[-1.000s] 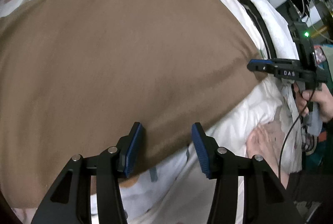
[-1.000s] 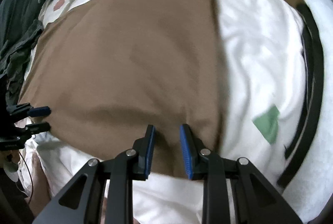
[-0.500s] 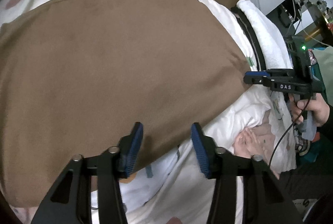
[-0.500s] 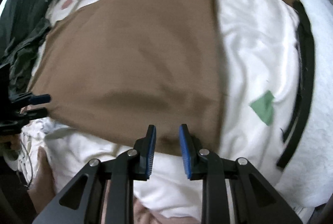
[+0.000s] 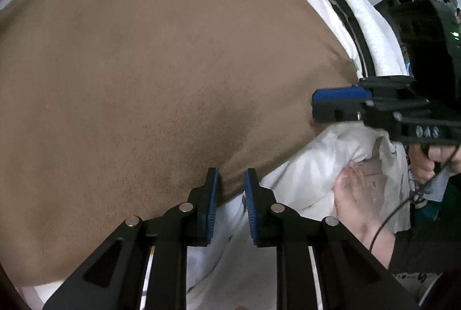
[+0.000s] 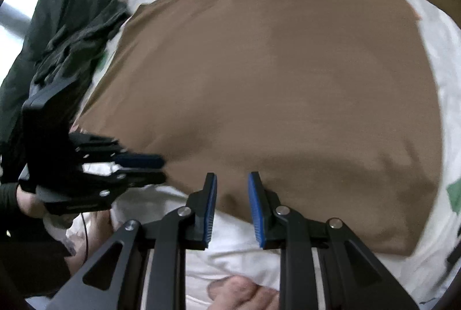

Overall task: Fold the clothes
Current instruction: 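Move the left gripper to the folded shirt's side edge and close on it, then lift the pinched shirt edge with the left gripper and fold it over the shirt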

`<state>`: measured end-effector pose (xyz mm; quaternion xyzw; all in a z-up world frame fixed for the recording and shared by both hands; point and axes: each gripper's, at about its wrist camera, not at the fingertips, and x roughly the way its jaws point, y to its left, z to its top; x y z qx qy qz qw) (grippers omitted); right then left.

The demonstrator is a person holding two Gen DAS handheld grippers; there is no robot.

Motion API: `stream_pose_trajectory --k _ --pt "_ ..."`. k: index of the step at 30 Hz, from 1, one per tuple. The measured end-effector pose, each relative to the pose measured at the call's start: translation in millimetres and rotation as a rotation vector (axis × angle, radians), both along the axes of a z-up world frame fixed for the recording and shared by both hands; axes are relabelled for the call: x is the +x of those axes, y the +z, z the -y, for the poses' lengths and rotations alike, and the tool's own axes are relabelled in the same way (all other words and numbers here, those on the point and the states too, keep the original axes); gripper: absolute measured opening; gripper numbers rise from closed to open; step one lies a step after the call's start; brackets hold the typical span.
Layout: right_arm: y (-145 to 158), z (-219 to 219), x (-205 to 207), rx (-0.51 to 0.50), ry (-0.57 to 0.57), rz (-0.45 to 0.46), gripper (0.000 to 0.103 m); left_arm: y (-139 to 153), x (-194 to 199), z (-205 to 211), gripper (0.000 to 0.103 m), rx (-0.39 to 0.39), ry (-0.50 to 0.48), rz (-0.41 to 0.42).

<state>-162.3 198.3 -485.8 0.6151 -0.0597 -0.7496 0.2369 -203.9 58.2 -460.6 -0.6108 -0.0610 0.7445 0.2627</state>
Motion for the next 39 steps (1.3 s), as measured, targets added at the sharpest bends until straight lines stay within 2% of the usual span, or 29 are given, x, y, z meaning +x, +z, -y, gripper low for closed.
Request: stream_pose_trajectory --k 2,4,5,6,11,14,16,18,23,28,34,39 --pt "-6.0 13.7 4.6 0.012 0.029 0.015 0.021 1.8 -0.7 -0.7 0.018 -0.001 0.001 0.003" --pt "-17.6 24.1 12.5 0.096 0.061 0.034 0.021 5.1 -1.1 0.2 0.018 0.004 0.009 0.006" --pt "-23.0 28.3 13.9 0.157 0.073 0.05 0.016 8.4 -0.7 2.3 0.018 0.011 0.016 0.003" --pt "-20.8 30.4 13.8 0.163 0.073 0.048 0.015 11.8 -0.2 4.7 0.018 0.017 0.023 0.0" --pt "-6.2 36.8 9.5 0.087 0.06 0.021 0.015 26.1 2.9 24.5 0.018 0.007 0.067 -0.005" --pt "-9.2 42.1 10.7 0.082 0.062 0.026 0.015 23.2 2.1 35.6 0.018 -0.016 0.106 -0.001" --pt "-5.3 23.1 18.2 0.069 0.072 0.029 0.015 21.3 1.6 43.0 0.018 -0.032 0.132 0.003" --pt "-3.7 26.0 19.1 0.061 0.096 0.027 0.015 17.5 2.5 50.3 0.018 -0.048 0.157 0.011" --pt "-16.8 39.2 23.4 0.088 0.139 0.043 0.015 5.2 8.2 65.4 0.018 -0.072 0.192 0.047" --pt "-18.3 38.4 21.8 0.083 0.131 0.054 0.015 11.8 14.9 78.4 0.018 -0.094 0.228 0.031" --pt "-10.2 36.9 19.5 0.053 0.115 0.033 0.015 15.5 28.3 114.2 0.018 -0.127 0.334 0.018" --pt "-15.1 48.0 17.8 0.116 0.144 0.013 0.015 7.2 42.0 137.5 0.018 -0.144 0.428 0.04"
